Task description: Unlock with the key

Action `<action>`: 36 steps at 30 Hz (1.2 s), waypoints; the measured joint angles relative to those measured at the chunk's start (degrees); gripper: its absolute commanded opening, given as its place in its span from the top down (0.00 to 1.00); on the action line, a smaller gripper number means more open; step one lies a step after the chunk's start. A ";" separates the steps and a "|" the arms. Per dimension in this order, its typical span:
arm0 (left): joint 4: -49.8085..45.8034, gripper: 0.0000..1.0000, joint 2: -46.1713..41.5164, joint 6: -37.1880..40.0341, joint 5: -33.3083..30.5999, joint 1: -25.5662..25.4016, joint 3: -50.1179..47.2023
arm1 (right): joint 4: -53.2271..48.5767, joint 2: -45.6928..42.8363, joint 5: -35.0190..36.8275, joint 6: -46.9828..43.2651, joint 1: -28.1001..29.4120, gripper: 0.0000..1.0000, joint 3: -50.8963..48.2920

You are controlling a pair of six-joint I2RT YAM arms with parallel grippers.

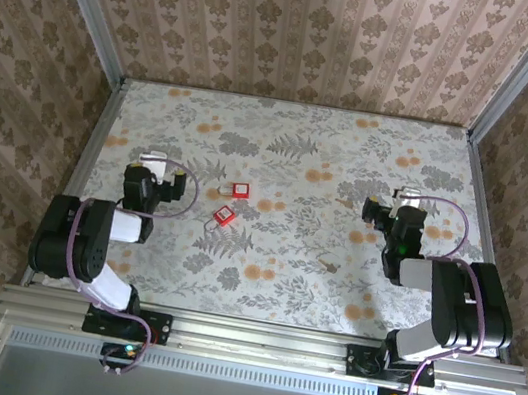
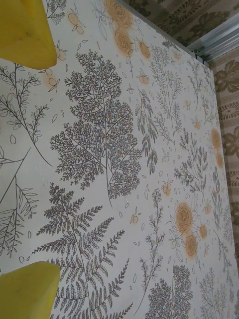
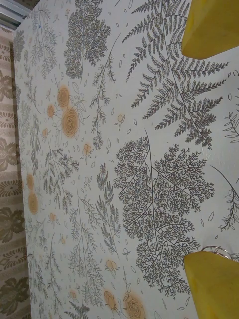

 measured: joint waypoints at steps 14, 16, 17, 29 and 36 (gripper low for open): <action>0.00 0.00 0.00 0.00 0.00 0.00 0.00 | 0.00 0.00 -0.02 0.00 0.00 0.00 0.00; 0.00 0.00 0.00 0.00 -0.02 0.00 0.00 | 0.00 0.00 -0.02 0.00 0.00 0.00 0.00; 0.00 0.00 0.00 0.00 -0.02 0.00 0.00 | 0.00 0.00 0.00 0.00 0.00 0.00 0.00; -0.02 0.00 0.00 -0.02 0.72 1.03 0.15 | 0.00 0.00 -0.02 0.00 0.00 0.00 0.00; -0.15 0.00 -0.17 0.04 0.33 0.66 0.15 | -1.27 -0.70 1.29 -0.55 0.87 0.00 0.22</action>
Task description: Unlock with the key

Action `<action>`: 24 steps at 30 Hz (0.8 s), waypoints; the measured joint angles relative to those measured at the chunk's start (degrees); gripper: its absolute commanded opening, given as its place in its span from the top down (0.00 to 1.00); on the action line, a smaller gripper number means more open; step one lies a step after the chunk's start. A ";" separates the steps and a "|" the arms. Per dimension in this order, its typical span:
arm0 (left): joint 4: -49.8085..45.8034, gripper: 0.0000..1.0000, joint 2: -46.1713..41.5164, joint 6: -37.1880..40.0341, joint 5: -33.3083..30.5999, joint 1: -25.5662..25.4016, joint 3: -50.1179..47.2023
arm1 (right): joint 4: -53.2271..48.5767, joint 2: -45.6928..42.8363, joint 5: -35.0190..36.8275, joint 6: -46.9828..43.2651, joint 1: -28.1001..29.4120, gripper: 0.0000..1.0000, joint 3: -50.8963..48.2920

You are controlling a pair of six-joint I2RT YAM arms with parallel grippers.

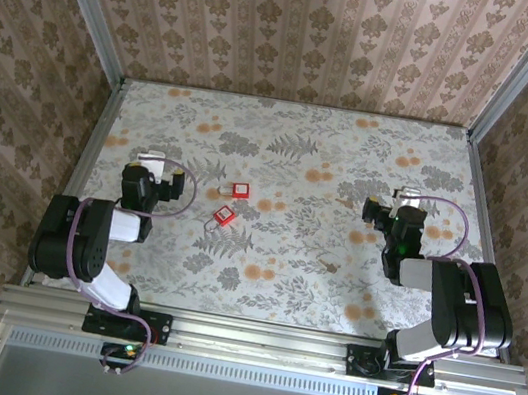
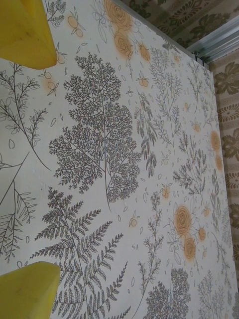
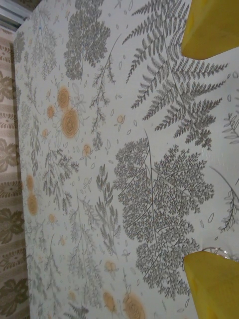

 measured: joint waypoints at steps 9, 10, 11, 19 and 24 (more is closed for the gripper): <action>-21.64 0.00 -26.99 -6.16 -4.81 -6.23 4.72 | -38.97 -21.16 0.15 6.99 5.90 0.00 21.79; -24.26 0.00 -29.33 -8.20 -3.89 -6.38 6.25 | -41.86 -22.29 -0.57 8.48 6.19 0.00 23.50; -27.26 0.00 -31.89 -10.97 -2.40 -6.73 8.13 | -45.11 -23.30 -1.62 10.29 6.60 0.00 24.81; -46.03 0.00 -35.15 -25.35 9.99 -20.92 19.02 | -64.19 -11.78 -8.13 18.73 7.04 0.22 26.40; -54.34 0.00 -30.97 -28.98 13.25 -29.64 21.86 | -67.69 0.09 -10.05 20.85 6.54 0.40 28.61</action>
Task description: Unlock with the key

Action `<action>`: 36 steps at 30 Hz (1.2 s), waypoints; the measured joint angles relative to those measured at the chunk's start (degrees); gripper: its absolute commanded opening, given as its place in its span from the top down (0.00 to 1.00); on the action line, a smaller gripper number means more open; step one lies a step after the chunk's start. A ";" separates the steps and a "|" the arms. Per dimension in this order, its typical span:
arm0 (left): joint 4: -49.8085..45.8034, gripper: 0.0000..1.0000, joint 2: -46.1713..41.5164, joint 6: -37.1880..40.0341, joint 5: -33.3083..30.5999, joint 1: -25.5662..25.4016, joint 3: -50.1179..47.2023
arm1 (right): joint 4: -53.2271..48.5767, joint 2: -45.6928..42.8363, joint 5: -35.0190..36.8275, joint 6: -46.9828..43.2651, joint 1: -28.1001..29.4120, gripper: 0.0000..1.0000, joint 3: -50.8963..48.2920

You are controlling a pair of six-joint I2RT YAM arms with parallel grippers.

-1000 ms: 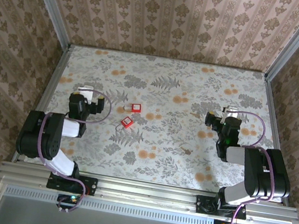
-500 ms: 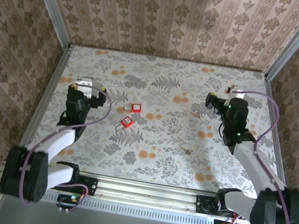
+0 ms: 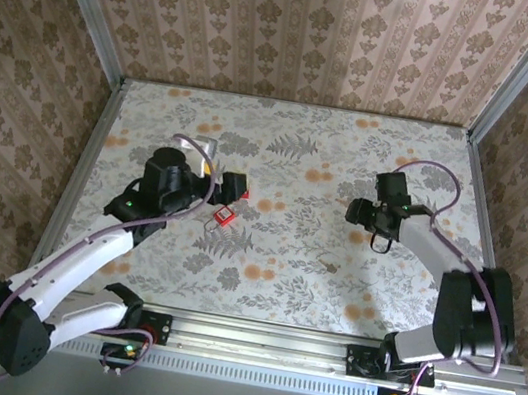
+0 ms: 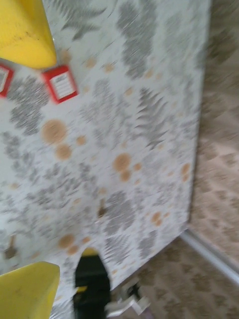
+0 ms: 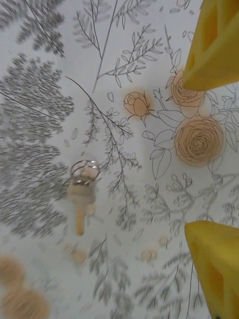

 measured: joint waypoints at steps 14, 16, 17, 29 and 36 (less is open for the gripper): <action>-1.79 0.00 0.48 -5.55 0.79 -4.87 -2.97 | 0.37 16.63 -1.95 1.20 -2.14 0.54 11.76; -1.70 0.00 0.46 -5.97 0.81 -5.14 -3.50 | 0.22 17.84 -2.21 1.20 -2.14 0.56 13.11; -1.73 0.00 0.46 -6.16 0.83 -5.29 -3.72 | 0.20 18.40 -2.40 1.20 -2.14 0.57 13.79; -0.15 0.00 2.16 -6.99 0.76 -6.10 -3.93 | -2.71 22.10 -2.03 0.96 -1.81 0.69 17.22; 3.85 0.00 7.91 -8.28 0.55 -7.98 -3.93 | -5.03 23.71 -0.17 0.57 -1.40 0.79 19.47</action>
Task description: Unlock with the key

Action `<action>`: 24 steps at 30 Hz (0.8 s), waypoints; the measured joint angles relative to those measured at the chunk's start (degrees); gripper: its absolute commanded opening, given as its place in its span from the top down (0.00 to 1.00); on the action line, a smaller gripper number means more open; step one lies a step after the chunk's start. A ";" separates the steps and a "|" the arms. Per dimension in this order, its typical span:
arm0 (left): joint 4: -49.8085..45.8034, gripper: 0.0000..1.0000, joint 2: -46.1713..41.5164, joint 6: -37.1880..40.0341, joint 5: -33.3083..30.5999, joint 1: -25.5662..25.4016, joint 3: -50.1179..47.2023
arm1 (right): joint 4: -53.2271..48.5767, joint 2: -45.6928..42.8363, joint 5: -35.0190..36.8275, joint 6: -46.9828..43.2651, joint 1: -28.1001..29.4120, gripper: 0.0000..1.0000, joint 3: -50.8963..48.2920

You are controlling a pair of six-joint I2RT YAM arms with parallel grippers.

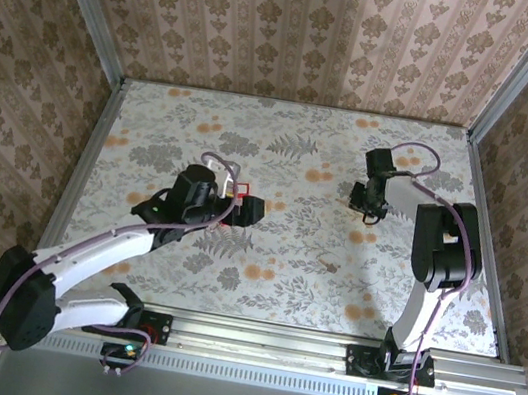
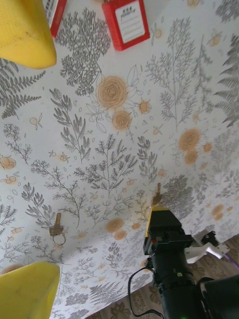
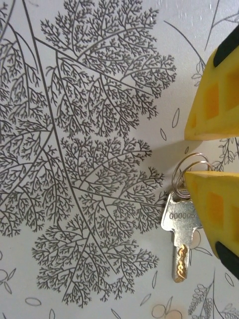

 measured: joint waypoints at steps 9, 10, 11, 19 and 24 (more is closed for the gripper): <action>8.66 0.02 12.20 -4.17 1.62 -2.99 1.95 | -2.19 0.52 0.85 -0.87 0.07 1.00 1.44; 10.21 0.02 13.73 -5.11 2.01 -3.23 2.36 | -1.68 0.35 0.70 -0.85 0.17 1.00 1.18; 12.04 0.03 15.37 -6.32 2.40 -3.37 2.75 | -0.92 0.07 0.52 -0.83 0.44 1.00 0.63; 27.61 0.09 26.91 -19.39 6.05 -4.83 4.42 | 0.90 -11.08 -2.86 0.59 2.05 1.00 -6.54; 39.82 0.12 32.81 -30.95 7.56 -6.67 4.52 | 3.08 -21.51 -6.62 3.50 2.82 1.00 -10.75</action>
